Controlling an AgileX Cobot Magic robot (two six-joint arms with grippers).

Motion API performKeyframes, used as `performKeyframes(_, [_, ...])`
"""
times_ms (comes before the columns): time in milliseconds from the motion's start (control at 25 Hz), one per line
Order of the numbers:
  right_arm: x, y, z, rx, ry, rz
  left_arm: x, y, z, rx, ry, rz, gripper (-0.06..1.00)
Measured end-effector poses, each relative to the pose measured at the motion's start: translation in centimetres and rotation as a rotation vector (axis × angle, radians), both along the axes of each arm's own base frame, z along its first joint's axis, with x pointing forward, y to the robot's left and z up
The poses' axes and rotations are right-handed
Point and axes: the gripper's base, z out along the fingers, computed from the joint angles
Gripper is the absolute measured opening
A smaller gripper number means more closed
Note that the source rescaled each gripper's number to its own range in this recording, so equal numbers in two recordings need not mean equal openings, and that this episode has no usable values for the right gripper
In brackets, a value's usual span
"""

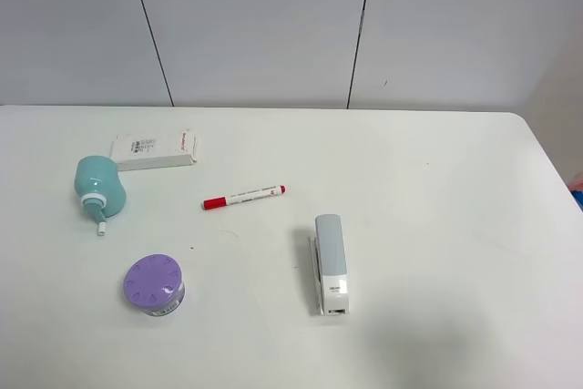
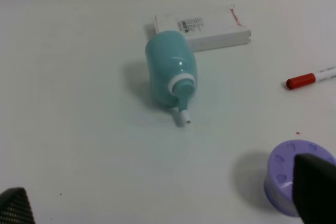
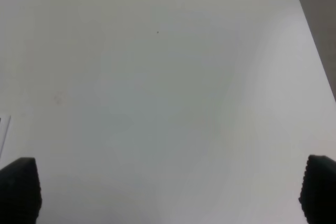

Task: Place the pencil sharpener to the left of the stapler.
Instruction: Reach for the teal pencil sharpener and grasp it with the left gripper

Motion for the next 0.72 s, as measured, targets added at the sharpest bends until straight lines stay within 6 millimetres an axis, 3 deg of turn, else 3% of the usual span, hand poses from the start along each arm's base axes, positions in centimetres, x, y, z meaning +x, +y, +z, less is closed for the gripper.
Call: performKeyframes(720, [0.0,0.0,0.0,0.0,0.0,0.0,0.0,0.0,0.0,0.0,0.0,0.0,1.0])
